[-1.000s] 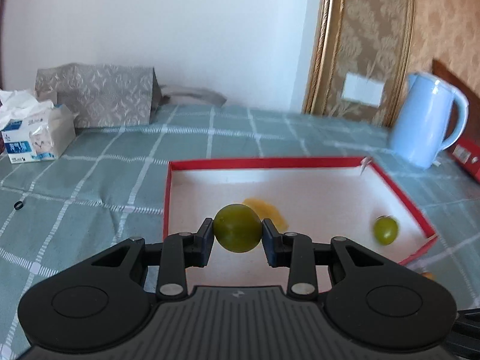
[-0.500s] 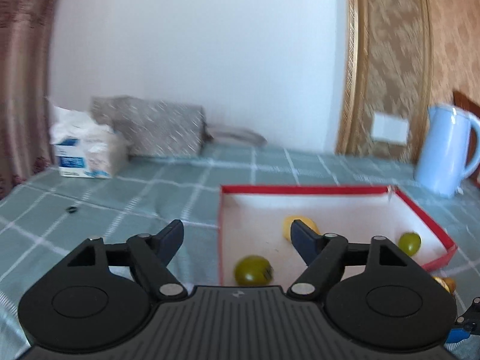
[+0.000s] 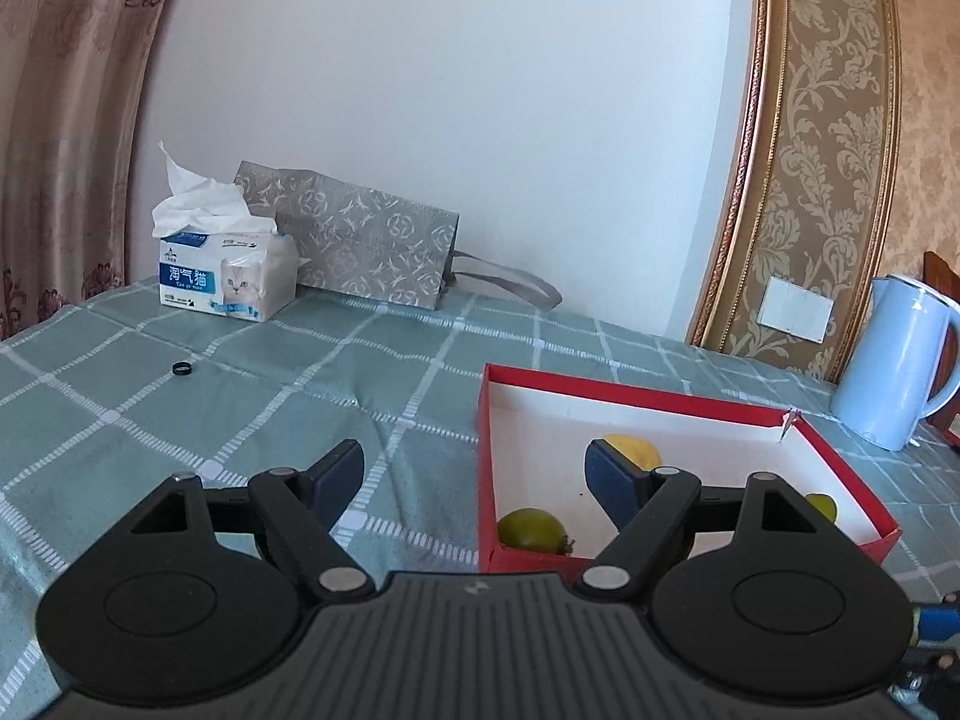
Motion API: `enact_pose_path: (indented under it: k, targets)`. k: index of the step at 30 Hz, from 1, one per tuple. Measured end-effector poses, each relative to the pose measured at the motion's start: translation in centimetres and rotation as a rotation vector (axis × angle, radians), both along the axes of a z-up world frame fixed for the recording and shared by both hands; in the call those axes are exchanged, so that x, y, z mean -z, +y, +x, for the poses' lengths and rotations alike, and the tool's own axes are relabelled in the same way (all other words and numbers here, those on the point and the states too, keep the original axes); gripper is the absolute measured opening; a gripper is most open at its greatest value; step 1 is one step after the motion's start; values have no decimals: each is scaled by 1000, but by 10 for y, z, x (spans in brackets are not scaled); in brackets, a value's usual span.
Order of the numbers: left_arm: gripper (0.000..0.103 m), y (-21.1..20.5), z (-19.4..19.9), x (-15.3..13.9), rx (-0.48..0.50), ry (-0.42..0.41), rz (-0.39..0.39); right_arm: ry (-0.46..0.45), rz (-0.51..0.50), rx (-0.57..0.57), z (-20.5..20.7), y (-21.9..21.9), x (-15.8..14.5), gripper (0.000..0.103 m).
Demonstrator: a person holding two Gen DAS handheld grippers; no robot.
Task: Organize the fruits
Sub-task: 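Lift the cucumber chunk into the red box and open the right gripper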
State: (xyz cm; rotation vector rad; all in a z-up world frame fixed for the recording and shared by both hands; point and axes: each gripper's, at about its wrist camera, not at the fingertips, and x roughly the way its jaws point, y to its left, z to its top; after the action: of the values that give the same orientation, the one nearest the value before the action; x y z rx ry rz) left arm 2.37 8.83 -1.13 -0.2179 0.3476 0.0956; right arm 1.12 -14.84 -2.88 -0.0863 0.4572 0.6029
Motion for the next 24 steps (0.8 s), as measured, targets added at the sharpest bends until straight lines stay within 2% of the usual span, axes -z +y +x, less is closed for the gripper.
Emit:
enact_pose_path:
  k: [7,12,16,22,24]
  targets:
    - [81,0,1,2,16,14,-10,-72,1,13,9,-1,-26,30]
    - [81,2,1,2,22,17,-23,-118,6,62,39,0,-47,30]
    - [81,2,2,3,27,29,-26,-89,-20,122,81,6,-46,30]
    - [81,2,4,4,33,36,-29,13,-79,186,134,17,-19,31]
    - [81,2,4,4,35,38,-33,14,-27,218,137,13,-15,53]
